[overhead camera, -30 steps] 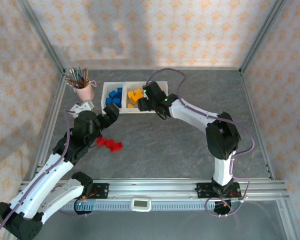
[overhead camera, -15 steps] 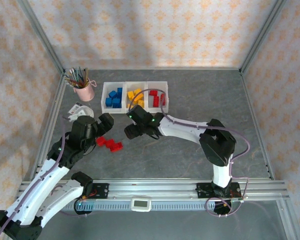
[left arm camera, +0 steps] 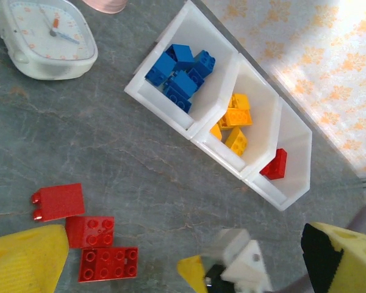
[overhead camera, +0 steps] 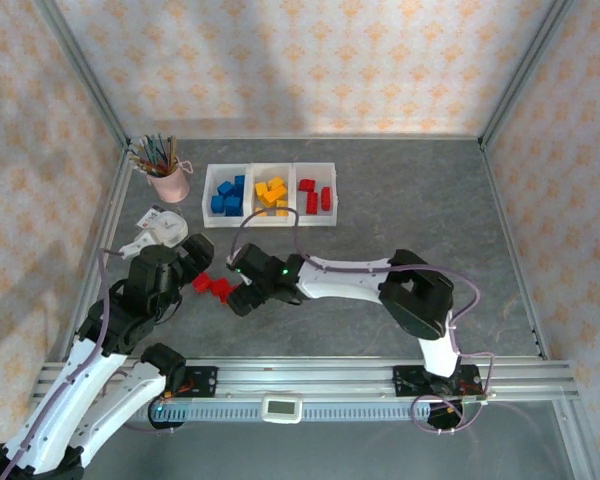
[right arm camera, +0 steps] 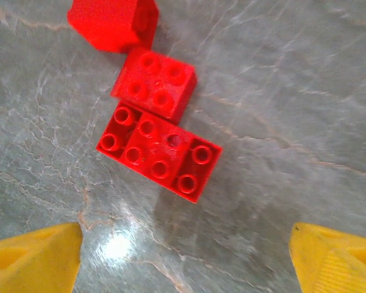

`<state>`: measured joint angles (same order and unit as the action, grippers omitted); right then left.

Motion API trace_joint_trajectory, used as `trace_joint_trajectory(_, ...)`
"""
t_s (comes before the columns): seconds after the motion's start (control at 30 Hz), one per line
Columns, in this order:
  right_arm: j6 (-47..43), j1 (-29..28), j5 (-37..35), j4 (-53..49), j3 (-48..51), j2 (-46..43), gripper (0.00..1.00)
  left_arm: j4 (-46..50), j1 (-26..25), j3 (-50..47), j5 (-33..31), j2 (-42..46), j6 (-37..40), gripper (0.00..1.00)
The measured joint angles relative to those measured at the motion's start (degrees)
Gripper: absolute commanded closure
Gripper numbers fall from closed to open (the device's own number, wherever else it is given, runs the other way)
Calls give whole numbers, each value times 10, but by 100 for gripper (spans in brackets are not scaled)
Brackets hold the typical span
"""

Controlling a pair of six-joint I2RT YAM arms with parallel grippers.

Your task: Sort the legos into containers by color

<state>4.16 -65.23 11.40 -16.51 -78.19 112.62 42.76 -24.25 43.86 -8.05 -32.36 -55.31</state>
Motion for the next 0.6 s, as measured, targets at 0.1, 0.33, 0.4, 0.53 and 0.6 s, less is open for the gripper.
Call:
trace_joint_trajectory(0.1, -12, -1, 4, 3, -13, 33, 12, 10, 0, -1, -4, 11, -3, 1)
trace_joint_trajectory(0.33, -45, 1, -1, -6, -60, 82, 11, 28, 0, -1, -17, 12, -2, 1)
trace_joint_trajectory(0.4, -54, 1, -5, -5, -85, 98, 13, 30, 0, -1, -19, 12, -2, 1)
trace_joint_trajectory(0.53, -68, 1, -15, -6, -116, 125, 19, 29, 0, -1, -19, 11, -2, 1)
trace_joint_trajectory(0.6, -74, 1, -22, -17, -127, 131, 24, 30, 0, -1, -19, 10, -2, 1)
